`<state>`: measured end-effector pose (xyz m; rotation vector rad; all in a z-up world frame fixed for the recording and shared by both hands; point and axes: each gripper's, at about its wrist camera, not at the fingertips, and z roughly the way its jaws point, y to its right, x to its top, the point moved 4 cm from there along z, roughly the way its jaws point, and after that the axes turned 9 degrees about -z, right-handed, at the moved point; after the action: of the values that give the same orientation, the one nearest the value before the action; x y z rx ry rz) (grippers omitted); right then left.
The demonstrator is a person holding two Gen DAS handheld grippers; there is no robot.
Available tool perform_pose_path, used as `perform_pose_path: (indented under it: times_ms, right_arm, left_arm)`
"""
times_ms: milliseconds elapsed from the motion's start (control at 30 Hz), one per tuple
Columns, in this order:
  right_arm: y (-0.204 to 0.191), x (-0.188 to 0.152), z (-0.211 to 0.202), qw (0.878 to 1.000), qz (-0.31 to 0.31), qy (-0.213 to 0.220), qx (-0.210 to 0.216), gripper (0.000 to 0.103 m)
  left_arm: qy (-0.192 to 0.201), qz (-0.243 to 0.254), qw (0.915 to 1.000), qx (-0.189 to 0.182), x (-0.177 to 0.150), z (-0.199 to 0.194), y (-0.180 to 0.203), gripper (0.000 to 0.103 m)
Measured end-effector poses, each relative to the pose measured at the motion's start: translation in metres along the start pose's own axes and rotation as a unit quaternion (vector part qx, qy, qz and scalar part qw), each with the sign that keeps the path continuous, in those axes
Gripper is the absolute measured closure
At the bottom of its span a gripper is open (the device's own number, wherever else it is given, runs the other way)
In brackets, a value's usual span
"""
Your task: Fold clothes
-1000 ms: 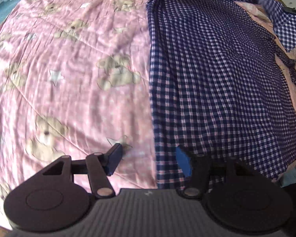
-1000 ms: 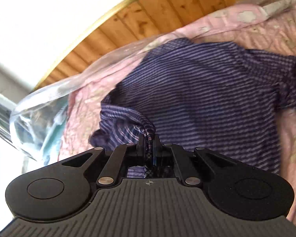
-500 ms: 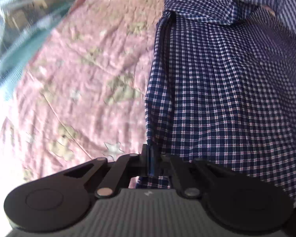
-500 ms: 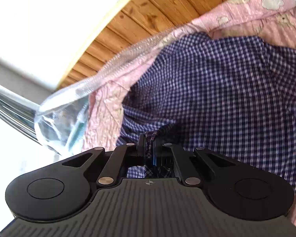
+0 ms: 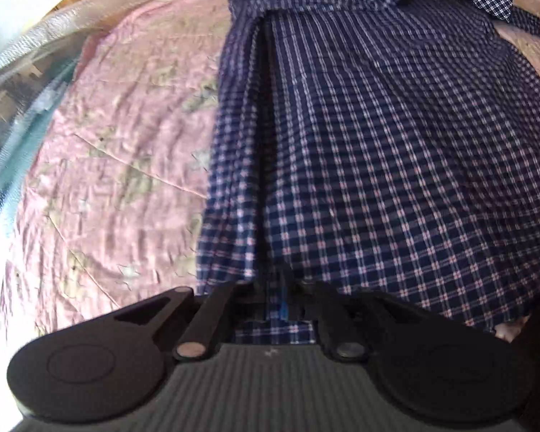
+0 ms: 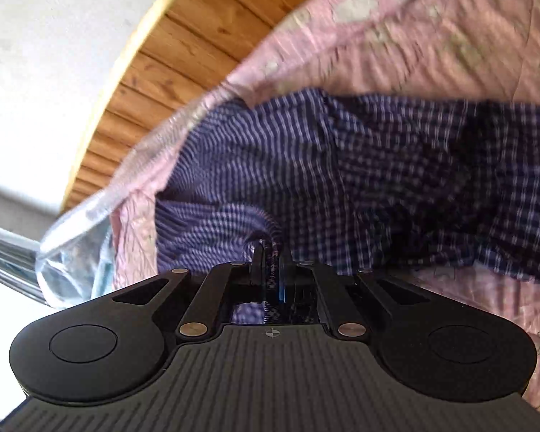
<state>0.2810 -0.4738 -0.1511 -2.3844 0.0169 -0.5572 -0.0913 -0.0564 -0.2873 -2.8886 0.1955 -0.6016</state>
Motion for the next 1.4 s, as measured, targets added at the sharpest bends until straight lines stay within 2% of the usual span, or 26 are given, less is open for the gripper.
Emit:
perform_pose_path:
  times_ms: [100,167,267,333,400,433,467,533,600,733,767,833,867,933,1000,1033,1067,1100,1167,1233,1367,1400]
  right_arm:
    - [0.013,-0.010,0.016,1.000,-0.007,-0.016,-0.023,0.099]
    - [0.027,-0.016,0.027,0.999,-0.002,-0.026,-0.042,0.099]
    - [0.046,-0.021,0.040,0.997,-0.005,-0.041,-0.070,0.098]
    - [0.048,-0.019,0.037,0.997,-0.007,-0.038,-0.065,0.097]
    - [0.043,-0.018,0.031,0.997,-0.018,-0.030,-0.067,0.078]
    - [0.040,-0.018,0.027,0.997,-0.027,-0.024,-0.075,0.070]
    - [0.035,-0.017,0.022,0.994,-0.046,-0.010,-0.098,0.057]
    - [0.020,-0.016,0.009,0.980,-0.103,0.032,-0.164,0.057]
    - [-0.001,-0.020,0.001,0.963,-0.157,0.058,-0.212,0.057]
    - [-0.053,-0.040,-0.004,0.933,-0.235,0.098,-0.254,0.054]
    - [-0.070,-0.047,-0.003,0.926,-0.257,0.108,-0.255,0.049]
    - [-0.106,-0.064,0.003,0.916,-0.302,0.123,-0.235,0.044]
    - [-0.124,-0.074,0.009,0.915,-0.316,0.124,-0.216,0.040]
    - [-0.155,-0.091,0.026,0.927,-0.324,0.107,-0.159,0.034]
    - [-0.180,-0.106,0.054,0.948,-0.304,0.055,-0.077,0.029]
    - [-0.189,-0.113,0.072,0.958,-0.284,0.018,-0.030,0.029]
    - [-0.196,-0.120,0.092,0.965,-0.261,-0.021,0.017,0.029]
    - [-0.203,-0.126,0.112,0.968,-0.237,-0.056,0.060,0.029]
    - [-0.215,-0.133,0.151,0.968,-0.205,-0.096,0.112,0.030]
    - [-0.222,-0.133,0.188,0.967,-0.186,-0.117,0.127,0.035]
    - [-0.219,-0.124,0.241,0.977,-0.133,-0.125,0.113,0.034]
    - [-0.216,-0.122,0.251,0.979,-0.124,-0.125,0.105,0.040]
  left_arm:
    - [-0.023,-0.003,0.9997,-0.010,-0.009,0.003,-0.003,0.089]
    - [-0.039,-0.026,0.9986,-0.023,-0.016,0.003,-0.008,0.089]
    - [-0.029,-0.076,0.9947,-0.063,-0.019,-0.012,-0.025,0.087]
    - [-0.009,-0.098,0.9933,-0.060,-0.018,-0.023,-0.039,0.083]
    - [0.000,-0.094,0.9944,-0.048,-0.017,-0.024,-0.046,0.064]
    - [0.005,-0.085,0.9955,-0.042,-0.018,-0.023,-0.046,0.062]
    - [0.009,-0.073,0.9967,-0.033,-0.019,-0.022,-0.045,0.060]
    - [0.021,-0.054,0.9982,-0.013,-0.018,-0.015,-0.043,0.060]
    - [0.035,-0.050,0.9981,0.009,-0.019,-0.017,-0.044,0.061]
    - [0.054,-0.069,0.9959,0.023,-0.030,-0.033,-0.056,0.061]
    - [0.059,-0.078,0.9947,0.030,-0.033,-0.036,-0.060,0.058]
    - [0.065,-0.107,0.9915,0.035,-0.040,-0.038,-0.069,0.053]
    - [0.067,-0.121,0.9900,0.027,-0.040,-0.035,-0.073,0.053]
    - [0.071,-0.135,0.9884,-0.004,-0.040,-0.025,-0.074,0.053]
    - [0.070,-0.114,0.9907,-0.026,-0.039,-0.014,-0.066,0.051]
    - [0.071,-0.095,0.9928,-0.020,-0.039,-0.008,-0.060,0.051]
    - [0.074,-0.080,0.9940,-0.012,-0.038,-0.003,-0.056,0.055]
    - [0.082,-0.072,0.9940,-0.002,-0.038,-0.002,-0.055,0.069]
    - [0.096,-0.065,0.9932,0.015,-0.036,-0.004,-0.053,0.098]
    - [0.123,-0.045,0.9910,0.029,-0.038,-0.020,-0.050,0.099]
    - [0.142,0.011,0.9894,0.028,-0.046,-0.039,-0.028,0.099]
    - [0.143,0.029,0.9888,0.031,-0.048,-0.039,-0.021,0.100]
